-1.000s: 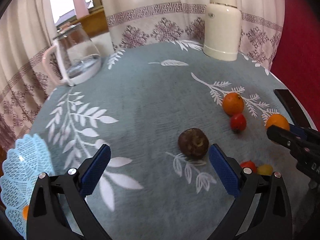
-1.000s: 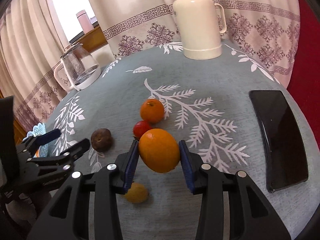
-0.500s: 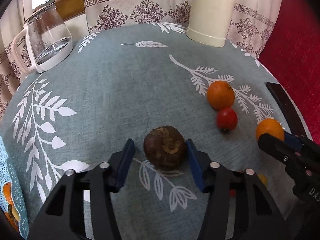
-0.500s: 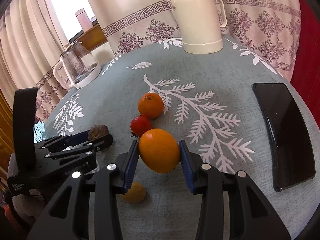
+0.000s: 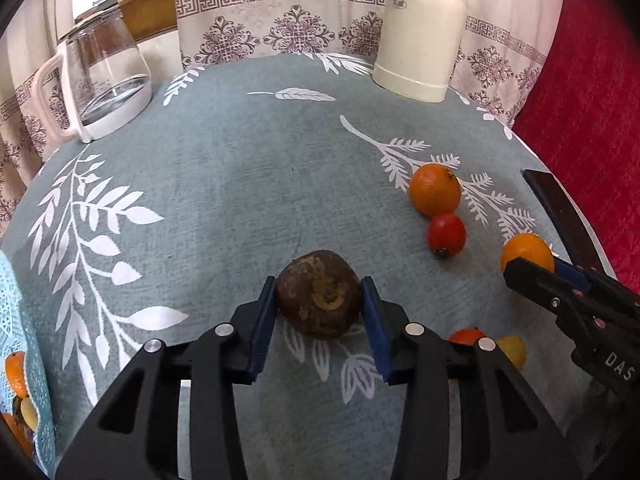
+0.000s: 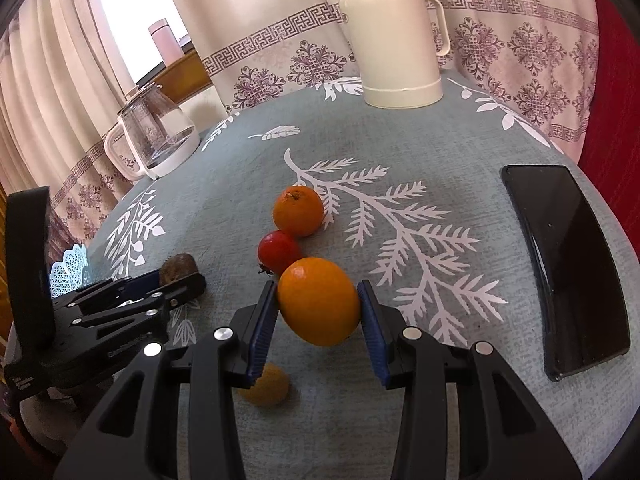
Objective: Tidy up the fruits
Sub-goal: 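Close the left tool on the dark brown fruit and lift it, then carry the dark brown fruit into the basket with left tool while right tool carries the orange there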
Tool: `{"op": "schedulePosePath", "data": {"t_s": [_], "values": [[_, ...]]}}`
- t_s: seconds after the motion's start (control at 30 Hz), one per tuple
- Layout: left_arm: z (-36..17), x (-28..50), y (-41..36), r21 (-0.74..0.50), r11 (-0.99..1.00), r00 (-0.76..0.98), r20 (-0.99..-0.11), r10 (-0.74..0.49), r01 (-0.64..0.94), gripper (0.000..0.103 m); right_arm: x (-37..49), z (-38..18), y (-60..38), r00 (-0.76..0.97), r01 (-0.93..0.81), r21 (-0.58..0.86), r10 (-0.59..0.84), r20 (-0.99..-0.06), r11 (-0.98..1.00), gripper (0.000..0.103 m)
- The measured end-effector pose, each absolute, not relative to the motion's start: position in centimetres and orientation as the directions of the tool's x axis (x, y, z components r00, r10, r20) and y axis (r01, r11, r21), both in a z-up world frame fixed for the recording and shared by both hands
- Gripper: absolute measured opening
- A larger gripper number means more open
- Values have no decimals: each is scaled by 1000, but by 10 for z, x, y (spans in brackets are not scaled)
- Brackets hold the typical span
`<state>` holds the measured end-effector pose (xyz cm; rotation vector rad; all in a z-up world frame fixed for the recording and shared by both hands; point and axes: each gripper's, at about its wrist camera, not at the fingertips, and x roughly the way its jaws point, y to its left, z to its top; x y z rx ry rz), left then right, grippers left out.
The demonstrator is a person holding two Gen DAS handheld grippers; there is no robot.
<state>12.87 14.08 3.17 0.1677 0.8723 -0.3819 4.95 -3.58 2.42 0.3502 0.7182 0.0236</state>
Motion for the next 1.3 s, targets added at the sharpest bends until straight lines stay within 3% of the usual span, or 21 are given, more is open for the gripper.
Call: {"op": "schedulePosePath", "data": {"t_s": [0.6,1.3], "values": [[89,98,193,9,963,713,-675,-193,269,43,44,26,-34,761,103,316,129,-636,943,41],[114,78,336,17,999,770,-636,43,-41,43,26,47,-2,778,44,346,185,-601,937,41]]}}
